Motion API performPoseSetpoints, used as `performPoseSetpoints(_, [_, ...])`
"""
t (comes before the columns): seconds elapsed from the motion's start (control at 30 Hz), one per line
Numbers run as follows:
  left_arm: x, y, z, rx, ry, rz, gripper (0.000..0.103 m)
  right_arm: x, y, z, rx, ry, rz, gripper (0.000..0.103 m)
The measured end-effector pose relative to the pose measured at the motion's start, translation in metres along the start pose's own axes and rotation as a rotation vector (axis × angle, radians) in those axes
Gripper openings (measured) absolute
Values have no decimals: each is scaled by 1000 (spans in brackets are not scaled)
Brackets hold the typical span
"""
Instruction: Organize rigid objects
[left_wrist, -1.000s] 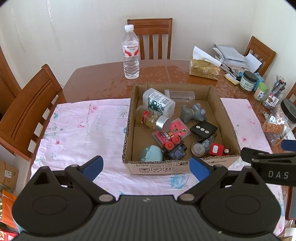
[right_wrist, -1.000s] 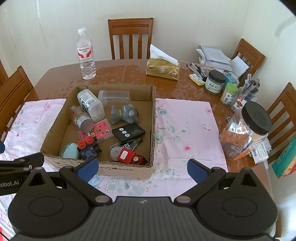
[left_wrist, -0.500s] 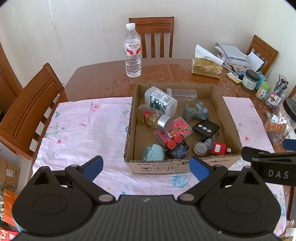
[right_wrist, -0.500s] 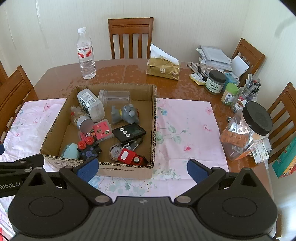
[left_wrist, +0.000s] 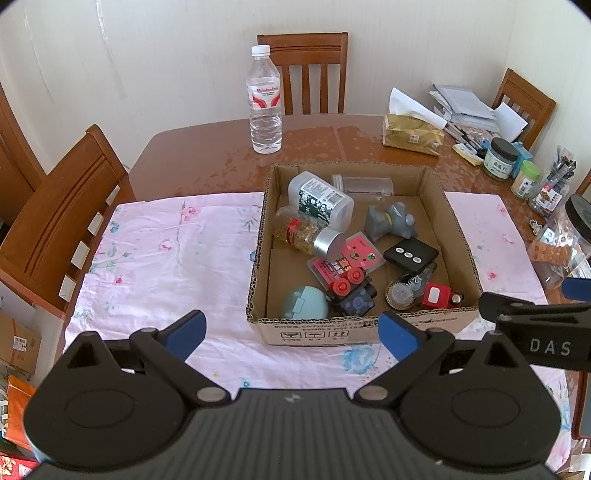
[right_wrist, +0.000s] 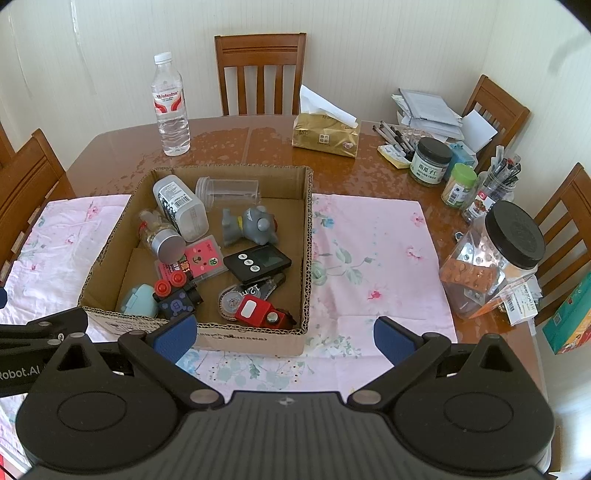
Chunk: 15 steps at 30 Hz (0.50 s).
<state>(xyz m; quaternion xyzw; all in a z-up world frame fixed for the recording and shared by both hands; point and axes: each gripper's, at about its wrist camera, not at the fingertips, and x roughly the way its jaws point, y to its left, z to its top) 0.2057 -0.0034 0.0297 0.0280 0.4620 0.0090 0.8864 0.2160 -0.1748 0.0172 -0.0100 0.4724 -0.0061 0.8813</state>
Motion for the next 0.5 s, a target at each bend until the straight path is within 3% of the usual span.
performPoseSetpoints(0.5, [0, 1, 0, -3, 0, 0, 99, 0, 1, -1, -4, -1, -3, 103])
